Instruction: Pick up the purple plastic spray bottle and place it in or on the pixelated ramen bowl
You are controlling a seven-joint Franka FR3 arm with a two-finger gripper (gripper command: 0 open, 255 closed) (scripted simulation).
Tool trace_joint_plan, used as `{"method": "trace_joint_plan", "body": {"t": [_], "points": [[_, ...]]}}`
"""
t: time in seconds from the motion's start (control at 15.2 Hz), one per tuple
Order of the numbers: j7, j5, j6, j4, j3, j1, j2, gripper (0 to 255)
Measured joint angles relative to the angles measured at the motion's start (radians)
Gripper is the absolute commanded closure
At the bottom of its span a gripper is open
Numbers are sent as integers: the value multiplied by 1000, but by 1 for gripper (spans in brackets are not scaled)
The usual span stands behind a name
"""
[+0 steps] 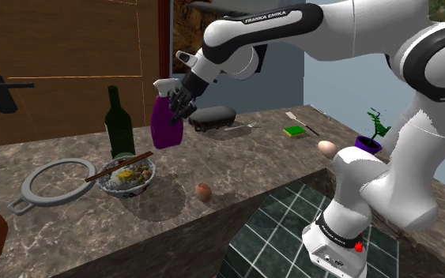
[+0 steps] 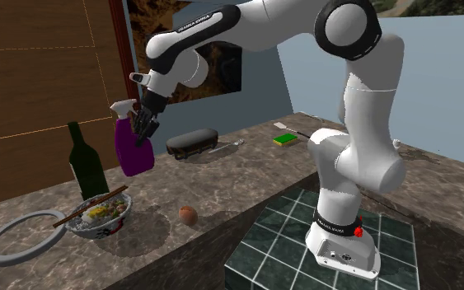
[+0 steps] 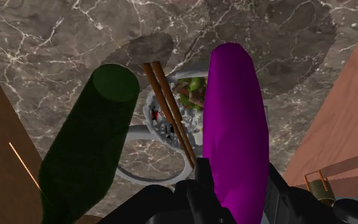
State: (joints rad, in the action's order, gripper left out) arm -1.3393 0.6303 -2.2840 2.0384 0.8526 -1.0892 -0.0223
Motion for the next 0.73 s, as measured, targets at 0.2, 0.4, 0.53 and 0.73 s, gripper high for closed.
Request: {"method": "trace_joint_plan", "body": {"t": [0.2, 0.4, 0.53, 0.73], "points": [[5, 85, 16, -89, -24, -6, -111, 255], [40, 129, 34, -176, -50, -8, -192, 255], [60, 173, 49, -258, -76, 4, -273, 255], [58, 203, 44, -283, -93, 12, -314, 255]]}}
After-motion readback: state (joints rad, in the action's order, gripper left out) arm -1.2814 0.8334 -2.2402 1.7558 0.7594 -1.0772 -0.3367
